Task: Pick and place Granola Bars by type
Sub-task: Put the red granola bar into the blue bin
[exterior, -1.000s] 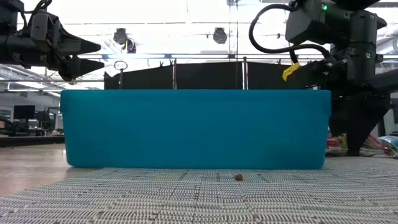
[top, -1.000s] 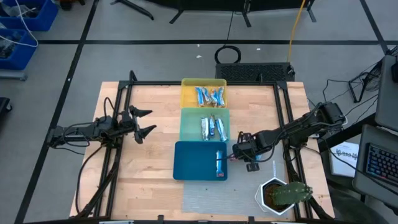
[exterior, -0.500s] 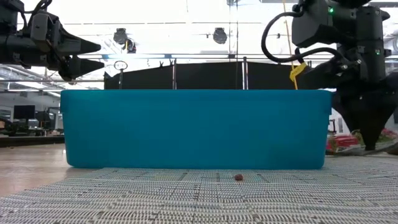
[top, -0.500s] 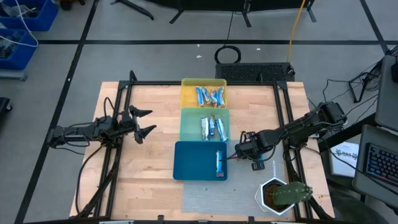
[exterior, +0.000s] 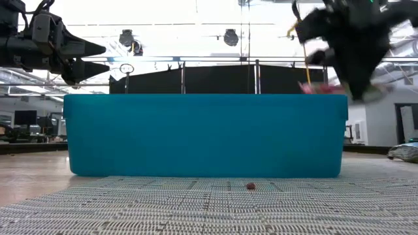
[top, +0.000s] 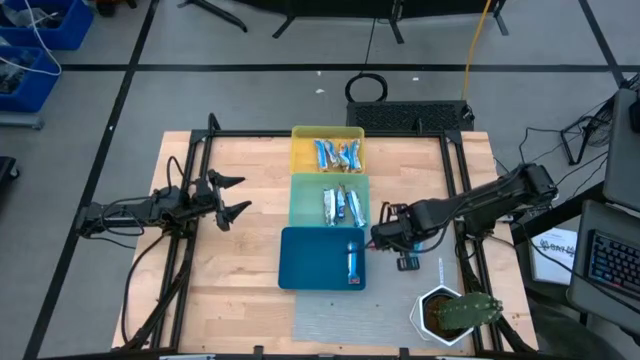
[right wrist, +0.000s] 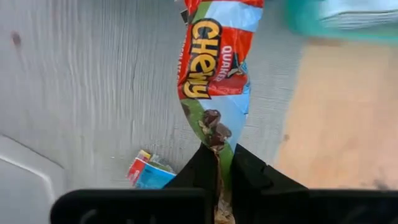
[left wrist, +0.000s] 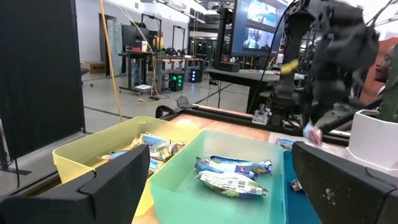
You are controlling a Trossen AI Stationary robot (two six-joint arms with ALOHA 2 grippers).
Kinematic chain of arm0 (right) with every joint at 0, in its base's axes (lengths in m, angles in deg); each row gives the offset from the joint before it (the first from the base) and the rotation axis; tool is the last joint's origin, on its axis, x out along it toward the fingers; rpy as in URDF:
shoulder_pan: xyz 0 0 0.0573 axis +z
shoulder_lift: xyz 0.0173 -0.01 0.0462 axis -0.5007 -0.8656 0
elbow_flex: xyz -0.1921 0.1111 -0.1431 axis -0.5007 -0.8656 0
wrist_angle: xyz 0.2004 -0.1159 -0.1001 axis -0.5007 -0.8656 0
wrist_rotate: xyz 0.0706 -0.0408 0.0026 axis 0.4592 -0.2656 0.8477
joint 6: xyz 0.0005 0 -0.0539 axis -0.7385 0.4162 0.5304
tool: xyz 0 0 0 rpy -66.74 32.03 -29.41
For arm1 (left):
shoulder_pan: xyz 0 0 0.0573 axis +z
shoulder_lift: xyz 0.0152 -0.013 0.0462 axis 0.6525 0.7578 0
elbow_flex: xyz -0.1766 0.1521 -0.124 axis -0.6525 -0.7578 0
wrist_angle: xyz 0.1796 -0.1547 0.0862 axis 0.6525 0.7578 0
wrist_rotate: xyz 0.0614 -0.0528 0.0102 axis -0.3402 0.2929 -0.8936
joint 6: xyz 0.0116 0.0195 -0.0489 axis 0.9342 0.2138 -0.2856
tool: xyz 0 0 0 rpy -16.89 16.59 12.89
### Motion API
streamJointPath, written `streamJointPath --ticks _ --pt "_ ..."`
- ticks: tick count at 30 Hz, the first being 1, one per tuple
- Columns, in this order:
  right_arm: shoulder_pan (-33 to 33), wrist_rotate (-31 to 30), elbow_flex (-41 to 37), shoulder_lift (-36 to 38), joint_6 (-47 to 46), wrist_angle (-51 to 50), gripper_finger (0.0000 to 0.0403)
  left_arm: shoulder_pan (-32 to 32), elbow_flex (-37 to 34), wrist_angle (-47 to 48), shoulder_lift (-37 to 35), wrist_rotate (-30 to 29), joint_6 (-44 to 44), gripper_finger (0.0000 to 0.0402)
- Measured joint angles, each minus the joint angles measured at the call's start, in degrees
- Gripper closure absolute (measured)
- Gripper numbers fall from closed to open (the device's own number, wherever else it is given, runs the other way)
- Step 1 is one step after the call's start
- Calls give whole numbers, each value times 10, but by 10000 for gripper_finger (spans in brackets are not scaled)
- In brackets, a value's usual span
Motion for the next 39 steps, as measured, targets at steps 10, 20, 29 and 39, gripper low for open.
streamJointPath --ticks 10,20,29,39 --pt "-4 -25 195 0 -219 -150 395 0 0 0 0 0 0 9" --pt "-4 -25 307 -34 -450 -280 397 0 0 0 0 0 0 9" --pt "-8 -24 409 -124 -631 -279 397 0 0 0 0 0 0 9" --pt "-8 -25 521 -234 -764 -228 397 0 0 0 0 0 0 9"
